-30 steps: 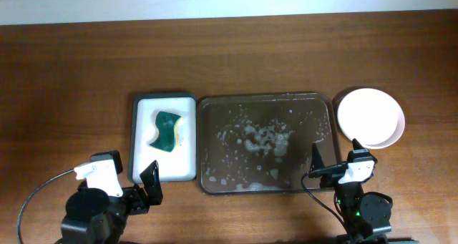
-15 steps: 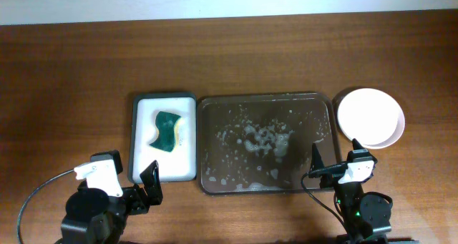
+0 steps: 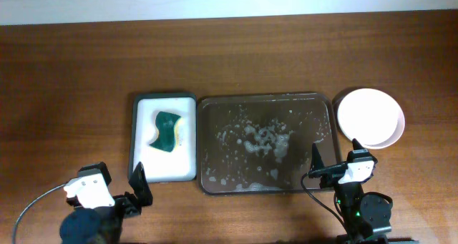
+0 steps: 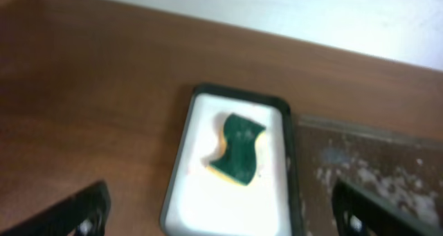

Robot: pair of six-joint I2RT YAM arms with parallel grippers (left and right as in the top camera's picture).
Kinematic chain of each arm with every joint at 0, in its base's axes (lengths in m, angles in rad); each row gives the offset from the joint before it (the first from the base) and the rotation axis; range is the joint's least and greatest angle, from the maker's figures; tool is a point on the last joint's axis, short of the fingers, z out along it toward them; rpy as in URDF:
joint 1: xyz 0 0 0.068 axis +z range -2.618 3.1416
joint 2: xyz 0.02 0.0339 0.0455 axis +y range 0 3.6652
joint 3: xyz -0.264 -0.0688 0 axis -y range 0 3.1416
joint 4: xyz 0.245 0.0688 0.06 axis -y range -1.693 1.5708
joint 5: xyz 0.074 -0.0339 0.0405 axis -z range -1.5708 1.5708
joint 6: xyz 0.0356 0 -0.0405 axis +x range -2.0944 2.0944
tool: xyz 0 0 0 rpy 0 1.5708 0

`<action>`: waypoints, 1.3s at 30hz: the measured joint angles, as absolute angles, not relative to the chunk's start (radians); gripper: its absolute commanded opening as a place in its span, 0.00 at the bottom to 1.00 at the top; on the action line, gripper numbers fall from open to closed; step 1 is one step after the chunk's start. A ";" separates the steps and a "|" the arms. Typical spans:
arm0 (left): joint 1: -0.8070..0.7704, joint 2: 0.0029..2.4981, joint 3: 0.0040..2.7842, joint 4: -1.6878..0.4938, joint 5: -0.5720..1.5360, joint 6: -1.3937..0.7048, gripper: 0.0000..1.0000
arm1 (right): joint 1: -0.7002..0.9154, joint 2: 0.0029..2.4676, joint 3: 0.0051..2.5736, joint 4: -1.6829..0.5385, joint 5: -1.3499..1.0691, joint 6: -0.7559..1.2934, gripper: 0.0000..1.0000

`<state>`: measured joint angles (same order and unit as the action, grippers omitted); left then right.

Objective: Clean dirty plates on tray and stack at the side

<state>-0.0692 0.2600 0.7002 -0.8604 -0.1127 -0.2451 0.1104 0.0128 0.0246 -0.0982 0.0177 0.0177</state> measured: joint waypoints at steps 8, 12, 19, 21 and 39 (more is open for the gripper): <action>-0.043 0.016 0.179 -0.210 -0.076 -0.208 0.99 | 0.110 0.012 0.024 -0.097 0.017 0.018 0.99; -0.042 0.013 0.037 0.046 -0.020 -0.106 1.00 | 0.110 0.011 0.024 -0.097 0.017 0.017 0.98; -0.039 0.011 0.015 -0.080 0.032 0.043 0.99 | 0.110 0.011 0.024 -0.097 0.017 0.018 0.99; -0.039 0.011 0.015 -0.080 0.036 0.053 1.00 | 0.110 0.011 0.024 -0.097 0.017 0.018 0.99; -0.039 0.011 0.015 -0.080 0.038 0.061 0.99 | 0.110 0.011 0.024 -0.097 0.017 0.018 0.99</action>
